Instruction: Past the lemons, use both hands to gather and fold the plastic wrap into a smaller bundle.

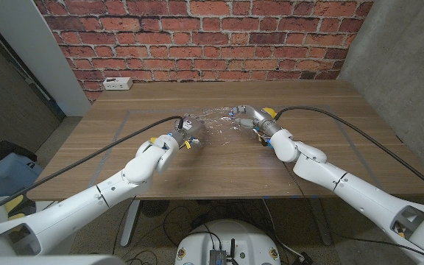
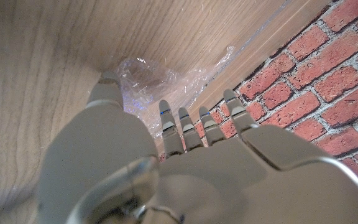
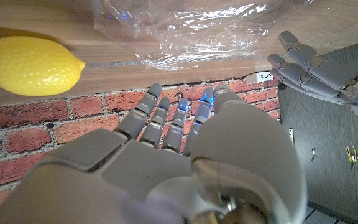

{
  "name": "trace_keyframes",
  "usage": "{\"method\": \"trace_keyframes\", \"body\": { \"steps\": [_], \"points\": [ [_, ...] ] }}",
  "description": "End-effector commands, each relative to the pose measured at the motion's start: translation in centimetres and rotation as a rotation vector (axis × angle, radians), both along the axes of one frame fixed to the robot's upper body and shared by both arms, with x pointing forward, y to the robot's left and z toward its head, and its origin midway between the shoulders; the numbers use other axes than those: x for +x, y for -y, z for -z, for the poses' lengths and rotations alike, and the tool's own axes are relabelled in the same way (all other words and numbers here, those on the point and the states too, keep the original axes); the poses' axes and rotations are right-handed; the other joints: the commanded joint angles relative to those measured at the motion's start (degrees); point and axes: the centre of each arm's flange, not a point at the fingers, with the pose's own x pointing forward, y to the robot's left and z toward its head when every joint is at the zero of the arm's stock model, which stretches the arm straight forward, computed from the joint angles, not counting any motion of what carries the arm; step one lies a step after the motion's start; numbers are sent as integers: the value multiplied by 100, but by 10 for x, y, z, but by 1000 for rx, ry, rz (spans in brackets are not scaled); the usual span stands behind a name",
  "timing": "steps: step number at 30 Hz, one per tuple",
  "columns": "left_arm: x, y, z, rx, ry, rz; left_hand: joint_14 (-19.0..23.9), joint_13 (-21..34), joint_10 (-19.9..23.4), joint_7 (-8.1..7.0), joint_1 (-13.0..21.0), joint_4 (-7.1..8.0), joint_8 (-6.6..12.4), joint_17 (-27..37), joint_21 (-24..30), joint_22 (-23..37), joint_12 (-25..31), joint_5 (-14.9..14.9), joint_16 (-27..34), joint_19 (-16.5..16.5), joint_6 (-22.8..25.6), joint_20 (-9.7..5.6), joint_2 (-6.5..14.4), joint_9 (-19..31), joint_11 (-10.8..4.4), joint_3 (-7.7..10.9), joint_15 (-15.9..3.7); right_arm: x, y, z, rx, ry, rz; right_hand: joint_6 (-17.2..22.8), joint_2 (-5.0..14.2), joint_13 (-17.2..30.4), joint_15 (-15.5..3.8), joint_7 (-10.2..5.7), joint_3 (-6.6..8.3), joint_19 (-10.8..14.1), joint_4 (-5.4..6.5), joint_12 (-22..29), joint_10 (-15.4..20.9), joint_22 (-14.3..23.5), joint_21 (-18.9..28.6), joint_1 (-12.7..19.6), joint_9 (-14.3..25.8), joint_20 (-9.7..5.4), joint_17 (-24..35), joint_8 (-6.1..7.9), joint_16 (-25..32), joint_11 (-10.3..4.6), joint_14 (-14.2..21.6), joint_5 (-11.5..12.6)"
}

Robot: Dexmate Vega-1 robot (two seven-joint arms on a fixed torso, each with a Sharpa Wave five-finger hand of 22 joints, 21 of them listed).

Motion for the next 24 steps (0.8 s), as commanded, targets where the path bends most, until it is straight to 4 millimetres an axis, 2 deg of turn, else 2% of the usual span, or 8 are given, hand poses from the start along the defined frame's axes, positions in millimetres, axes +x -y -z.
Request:
{"method": "trace_keyframes", "body": {
  "steps": [1, 4, 6, 9, 13, 15, 18, 24],
  "points": [
    [9, 7, 5, 51, -38, -28, -59, 9, -61, 19, 74, -3, 103, -5, -15, 2, -4, -39, -27, 20, 77, -11, -40, 20, 5, 25, 17, 4, 0, -2, 1, 5, 2, 21, 15, 17, -429, 20, 52, -10, -2, 53, 68, 19, -22, -63, -5, 40, 13, 27, -12, 5, 41, 14],
    [10, 7, 6, 37, -27, -27, 5, 5, 25, 1, 243, -43, 204, -4, -15, 1, 46, -43, 9, 77, 373, -31, 62, 17, 23, 96, 0, 4, 0, -3, 2, 3, 1, -12, 15, 17, -429, 56, 56, -8, -6, 52, 68, 19, -22, -71, -6, 42, 17, 8, -8, 4, 44, 13],
    [11, 7, 7, 28, -33, -29, 11, 3, 38, 39, 575, -95, 176, 1, -16, 7, 60, -60, 12, 115, 402, -18, 413, 14, 49, 318, 41, 4, 0, -3, 2, 4, -1, -15, 14, 16, -426, 68, 58, -8, -8, 53, 71, 19, -22, -74, -7, 45, 18, 4, -7, 0, 45, 13],
    [14, 7, 9, 20, -38, -29, 54, 2, 104, 223, 1004, -151, 205, -2, -14, 19, 91, -145, 22, 142, 621, 27, 900, 13, 153, 630, 55, 4, 0, -3, 2, 5, 0, -14, 15, 16, -426, 73, 61, -7, -6, 52, 71, 19, -21, -83, -7, 45, 19, 2, -6, 1, 48, 12],
    [20, 6, 14, -6, -31, -25, 197, 8, 280, 437, 1383, -128, 231, 15, 36, 43, 155, -305, 68, 237, 913, 66, 1315, 18, 277, 1008, 10, 4, 1, -3, 0, 7, 1, -12, 15, 16, -424, 91, 69, -6, -11, 49, 68, 19, -21, -92, -8, 48, 21, -4, -6, 2, 48, 12],
    [23, 6, 17, -4, -9, -33, 237, 12, 396, 528, 1486, -42, 258, 49, 52, 55, 193, -363, 90, 244, 1100, 85, 1395, 21, 294, 1217, 12, 4, 1, -3, -2, 7, 2, -13, 12, 16, -423, 93, 70, -6, -12, 50, 70, 19, -21, -95, -8, 48, 21, -6, -6, 1, 49, 11],
    [24, 7, 17, 5, 28, -36, 357, 17, 596, 531, 1534, 151, 293, 90, 105, 77, 256, -436, 134, 308, 1393, 53, 1390, 27, 300, 1536, -84, 3, 1, -3, 1, 6, 1, -8, 7, 16, -421, 100, 79, -3, -18, 50, 73, 19, -20, -98, -9, 52, 18, -8, -10, 5, 50, 12],
    [20, 8, 14, 18, 76, -28, 441, 19, 727, 385, 1504, 304, 341, 88, 139, 90, 290, -489, 137, 333, 1688, 36, 1357, 42, 239, 1744, -124, 2, -2, 1, -21, -12, -6, -14, -19, 15, -410, 106, 87, -1, -34, 50, 76, 19, -19, -101, -10, 57, 8, -16, -19, 11, 53, 10]
  ]
}}
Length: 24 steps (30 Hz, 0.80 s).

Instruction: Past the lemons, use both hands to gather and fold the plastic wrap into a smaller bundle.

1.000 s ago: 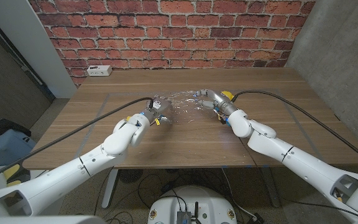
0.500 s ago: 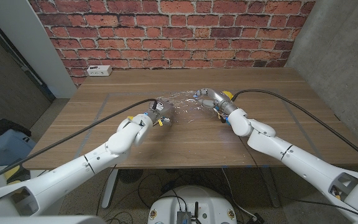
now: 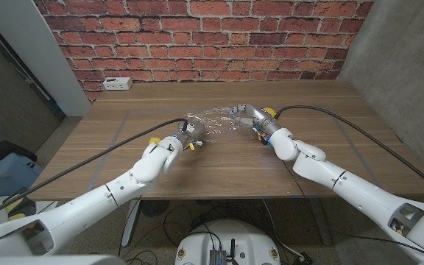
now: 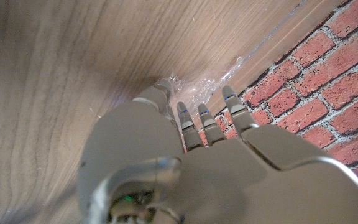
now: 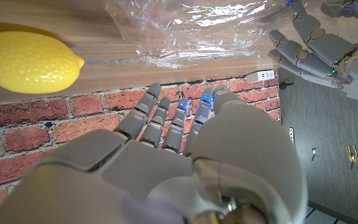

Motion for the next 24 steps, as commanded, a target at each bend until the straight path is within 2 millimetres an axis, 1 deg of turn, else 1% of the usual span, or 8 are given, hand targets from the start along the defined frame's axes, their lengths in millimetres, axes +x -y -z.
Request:
{"method": "trace_keyframes", "body": {
  "steps": [1, 5, 8, 10, 11, 12, 20, 24],
  "points": [
    [0, 2, 1, 17, 91, 1, 112, 20, 173, -124, -6, 104, 67, 15, 79, 25, 82, -46, 48, 94, 271, -15, -14, 23, -29, 179, -20, -1, -3, 4, -22, -21, -7, -14, -19, 15, -410, 41, 47, 32, 8, 50, 55, 19, -19, -42, 20, 26, 9, -17, -19, 31, 56, 10],
    [-3, 3, -1, 38, 140, 24, 302, 29, 503, -278, -80, 243, 93, -1, 121, 32, 192, -88, 83, 139, 487, -64, -37, 48, -64, 313, -149, 0, -5, 6, -33, -37, -13, -18, -18, 15, -415, 36, 48, 33, 18, 50, 57, 19, -18, -67, 19, 12, 11, -22, -18, 33, 61, 7],
    [-7, 4, -2, 66, 192, 48, 477, 48, 977, -344, -138, 346, 82, -32, 167, 37, 342, -114, 86, 183, 607, -83, -60, 76, -209, 474, -277, 2, -7, 7, -54, -51, -15, -16, -7, 15, -401, 50, 63, 57, 8, 68, 108, 19, -10, -75, 19, -100, 14, -28, 14, 21, 138, 6],
    [-9, 4, -4, 90, 221, 58, 657, 69, 1500, -374, -206, 408, 73, -65, 214, 37, 489, -134, 83, 227, 692, -112, -99, 103, -354, 599, -377, 4, -7, 9, -63, -68, -18, 11, -2, 14, -406, 66, 71, 87, 3, 87, 163, 19, 2, -80, 18, -144, 17, -21, 30, 11, 176, 6],
    [-10, 4, -5, 100, 233, 61, 713, 79, 1629, -413, -230, 416, 72, -79, 233, 35, 497, -139, 68, 240, 727, -116, -116, 116, -552, 657, -401, 4, -8, 10, -67, -75, -18, 24, -4, 14, -397, 66, 76, 104, -3, 97, 195, 19, 9, -83, 18, -163, 16, -19, 43, 5, 214, 6],
    [-11, 3, -6, 108, 246, 64, 752, 84, 1676, -425, -251, 429, 82, -81, 242, 35, 500, -143, 70, 248, 764, -117, -121, 121, -607, 671, -429, 5, -8, 11, -72, -84, -18, 40, 6, 14, -390, 66, 85, 112, -5, 112, 239, 19, 11, -85, 18, -171, 18, -15, 56, 1, 244, 7],
    [-12, 1, -15, 175, 351, 79, 1043, 195, 2414, -624, -396, 504, 164, -95, 307, 22, 702, -134, 62, 298, 1053, -164, -141, 176, -637, 786, -619, 11, -8, 18, -111, -137, -11, 69, 13, 12, -401, 122, 130, 181, -24, 137, 344, 19, 36, -97, 17, -195, 13, -18, 111, 25, 424, 14],
    [-10, 2, -20, 198, 406, 102, 1440, 316, 2916, -696, -475, 594, 171, -56, 458, 29, 841, -101, 145, 551, 1085, -346, -93, 206, -746, 894, -865, 13, -9, 20, -126, -150, -11, 48, 18, 11, -398, 117, 141, 185, -29, 118, 312, 19, 37, -103, 17, -198, 16, -31, 109, 31, 422, 16]
  ]
}}
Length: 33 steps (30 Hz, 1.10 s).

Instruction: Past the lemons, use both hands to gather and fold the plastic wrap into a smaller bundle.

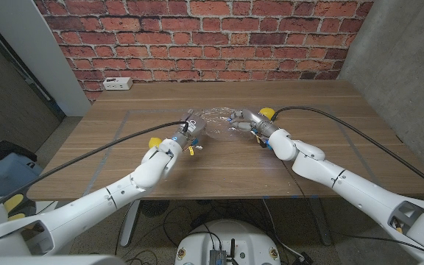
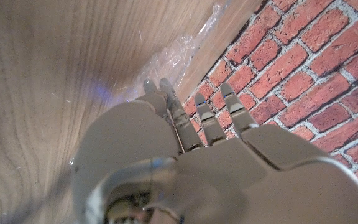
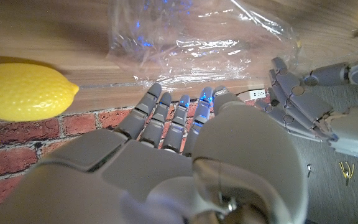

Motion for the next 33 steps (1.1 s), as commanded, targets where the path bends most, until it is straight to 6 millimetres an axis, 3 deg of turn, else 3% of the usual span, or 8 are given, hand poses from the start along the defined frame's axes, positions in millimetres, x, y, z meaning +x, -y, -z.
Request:
{"method": "trace_keyframes", "body": {
  "steps": [1, 5, 7, 11, 16, 33],
  "points": [
    [-1, 1, -13, 99, 163, 51, 365, 122, 417, -51, -84, 68, 63, 43, 158, 23, 123, 12, 102, 254, 78, -142, 63, 35, -87, 135, -875, 7, -1, 7, -48, -60, 2, 7, 10, 11, -410, 18, 58, 54, 9, 25, 5, 18, 38, -51, 16, -20, 18, -7, 20, -15, 61, 16],
    [2, 2, -20, 155, 212, 79, 855, 213, 536, -101, -39, 83, 91, 125, 247, 38, 148, 50, 292, 353, 125, -212, 101, 52, -65, 209, -1078, 8, -1, 8, -49, -67, 2, 1, 9, 11, -397, 23, 64, 60, 3, 18, -6, 19, 40, -53, 16, -21, 19, -12, 21, -1, 66, 16],
    [2, 1, -24, 182, 233, 92, 1255, 299, 545, -113, 77, -4, 111, 200, 340, 51, 159, 66, 448, 464, 150, -264, 97, 68, -45, 231, -1131, 7, 0, 8, -51, -68, 4, -1, 12, 11, -395, 23, 67, 62, 5, 13, -12, 19, 40, -61, 16, -19, 22, -14, 21, 6, 64, 16],
    [4, -2, -32, 221, 279, 115, 1742, 457, 590, -52, 232, -91, 145, 322, 522, 85, 202, 83, 647, 672, 186, -529, 92, 97, -44, 226, -1139, 6, 1, 9, -50, -75, 9, -3, 11, 11, -393, 24, 74, 65, -2, 7, -18, 19, 41, -63, 16, 2, 25, -17, 20, 7, 59, 17],
    [6, -7, -41, 268, 313, 129, 1833, 514, 628, -45, 270, -106, 179, 356, 578, 95, 227, 93, 682, 726, 223, -632, 88, 126, -43, 221, -1139, 6, 0, 10, -63, -82, 13, -6, 0, 11, -386, 24, 72, 63, -5, 2, -21, 19, 39, -79, 16, 15, 27, -21, 19, 14, 58, 14],
    [5, -6, -68, 486, 398, 238, 1874, 614, 693, -106, 316, -120, 248, 369, 634, 107, 269, 119, 662, 716, 291, -649, 69, 177, -39, 221, -1138, 7, 0, 9, -66, -79, 25, -25, 2, 10, -396, 12, 98, 55, -39, -22, -50, 19, 33, -88, 17, 57, 37, -35, 14, -7, 41, 14]
  ]
}}
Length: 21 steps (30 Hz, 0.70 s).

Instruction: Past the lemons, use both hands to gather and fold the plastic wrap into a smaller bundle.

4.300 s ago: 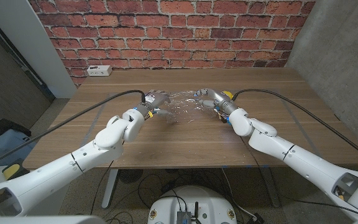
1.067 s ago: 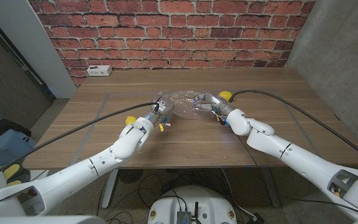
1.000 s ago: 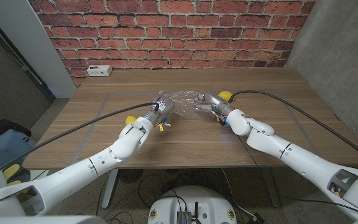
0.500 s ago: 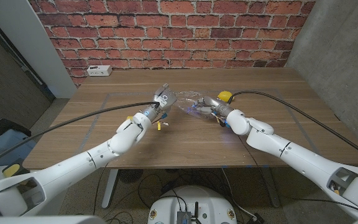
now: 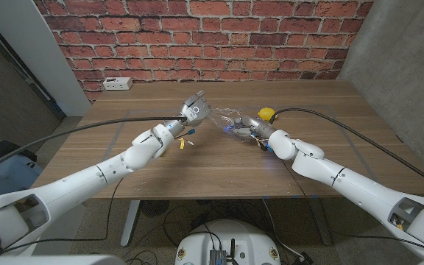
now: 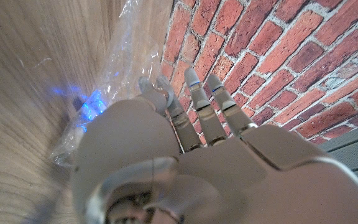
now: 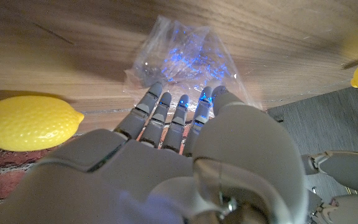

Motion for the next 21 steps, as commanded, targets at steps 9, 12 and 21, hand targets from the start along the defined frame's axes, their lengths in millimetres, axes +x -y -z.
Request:
{"method": "trace_keyframes", "body": {
  "steps": [9, 12, 21],
  "points": [
    [4, 5, -27, 262, 131, 141, 65, 166, 333, -11, 80, -32, 51, 30, 67, 14, 169, 37, 21, -6, 51, -10, -17, 19, -109, 25, -1001, 2, 0, -2, -5, 0, 8, -90, -5, 11, -404, -19, 46, 22, -69, -52, -88, 7, 30, -25, 18, 46, 36, -39, -2, -51, -10, 13],
    [5, 6, -30, 296, 156, 167, 61, 183, 342, -16, 84, -32, 53, 28, 77, 15, 174, 41, 9, -6, 50, -8, -22, 20, -108, 26, -1000, 3, -1, -2, -5, 1, 10, -96, -8, 11, -409, -20, 45, 19, -75, -55, -95, 7, 29, -28, 18, 43, 39, -40, 0, -46, -10, 11],
    [12, 14, -35, 392, 186, 251, 49, 233, 337, -79, 91, -29, 61, 22, 109, 18, 177, 54, -26, -3, 50, -9, -31, 21, -101, 23, -1001, 6, 0, -3, 4, -3, 11, -111, -3, 12, -422, -28, 55, 15, -103, -58, -101, 7, 26, -15, 19, 38, 44, -44, 4, -58, -16, 9]
  ]
}}
